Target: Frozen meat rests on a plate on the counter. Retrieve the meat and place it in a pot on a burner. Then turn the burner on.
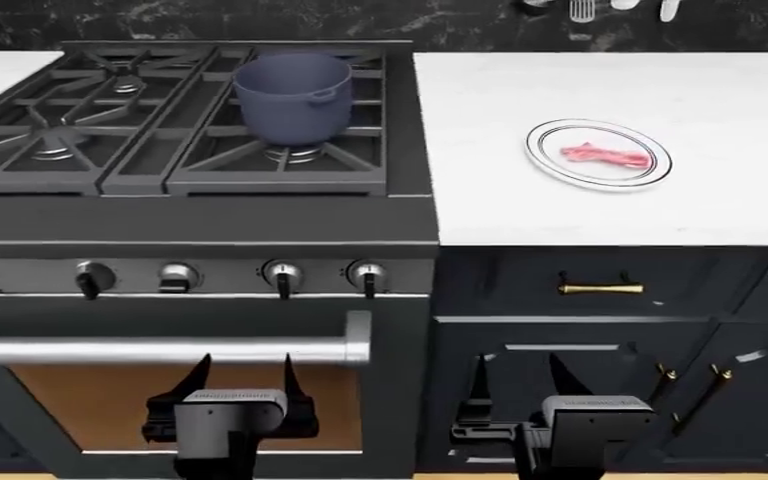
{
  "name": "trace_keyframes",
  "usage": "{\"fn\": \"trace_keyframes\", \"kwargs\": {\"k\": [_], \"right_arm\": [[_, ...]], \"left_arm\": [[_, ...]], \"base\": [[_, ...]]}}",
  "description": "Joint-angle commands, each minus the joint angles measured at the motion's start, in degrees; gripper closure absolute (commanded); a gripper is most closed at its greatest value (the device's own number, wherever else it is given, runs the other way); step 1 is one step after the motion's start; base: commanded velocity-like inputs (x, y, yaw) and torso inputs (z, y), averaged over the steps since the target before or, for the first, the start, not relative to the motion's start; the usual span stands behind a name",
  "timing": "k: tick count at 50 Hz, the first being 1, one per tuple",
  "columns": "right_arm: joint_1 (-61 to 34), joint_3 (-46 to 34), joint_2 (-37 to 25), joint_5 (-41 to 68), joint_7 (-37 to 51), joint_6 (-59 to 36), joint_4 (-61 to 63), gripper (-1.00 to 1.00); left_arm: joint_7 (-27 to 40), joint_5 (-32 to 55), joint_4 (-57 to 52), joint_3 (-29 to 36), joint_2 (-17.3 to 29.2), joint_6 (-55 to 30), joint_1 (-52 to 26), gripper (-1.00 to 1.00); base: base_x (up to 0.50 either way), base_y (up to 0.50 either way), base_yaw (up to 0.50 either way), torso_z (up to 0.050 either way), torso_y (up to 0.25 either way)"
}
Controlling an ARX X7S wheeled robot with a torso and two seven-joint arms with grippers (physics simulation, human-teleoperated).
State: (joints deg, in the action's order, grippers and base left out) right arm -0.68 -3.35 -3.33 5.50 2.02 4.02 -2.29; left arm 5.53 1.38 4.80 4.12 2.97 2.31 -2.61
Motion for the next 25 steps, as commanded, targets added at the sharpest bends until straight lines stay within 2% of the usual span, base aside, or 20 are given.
{"fn": "trace_keyframes", "kwargs": {"k": [1, 13, 25], "right_arm": [[-0.35, -1.33, -1.11, 0.82, 0.78, 0.96, -1.06, -1.0], [-0.47, -1.89, -1.5, 2.06, 1.82, 0.99, -1.37, -1.0], [-0.55, -2.72, -2.14, 3.24, 2.47, 1.42, -1.2, -1.0]], "left_arm": [[1.51, 0.91, 1.68, 1.11, 0.95, 0.97, -0.84, -1.0], [2.16, 1.78, 1.67, 1.9, 1.74, 1.09, -0.79, -1.0], [2.92, 3.84, 0.26, 2.4, 2.25, -2.23, -0.7, -1.0]], "base": [[0.06, -0.5, 0.0, 0.0, 0.0], [0.03, -0.5, 0.0, 0.0, 0.0], [0.0, -0.5, 0.0, 0.0, 0.0]]}}
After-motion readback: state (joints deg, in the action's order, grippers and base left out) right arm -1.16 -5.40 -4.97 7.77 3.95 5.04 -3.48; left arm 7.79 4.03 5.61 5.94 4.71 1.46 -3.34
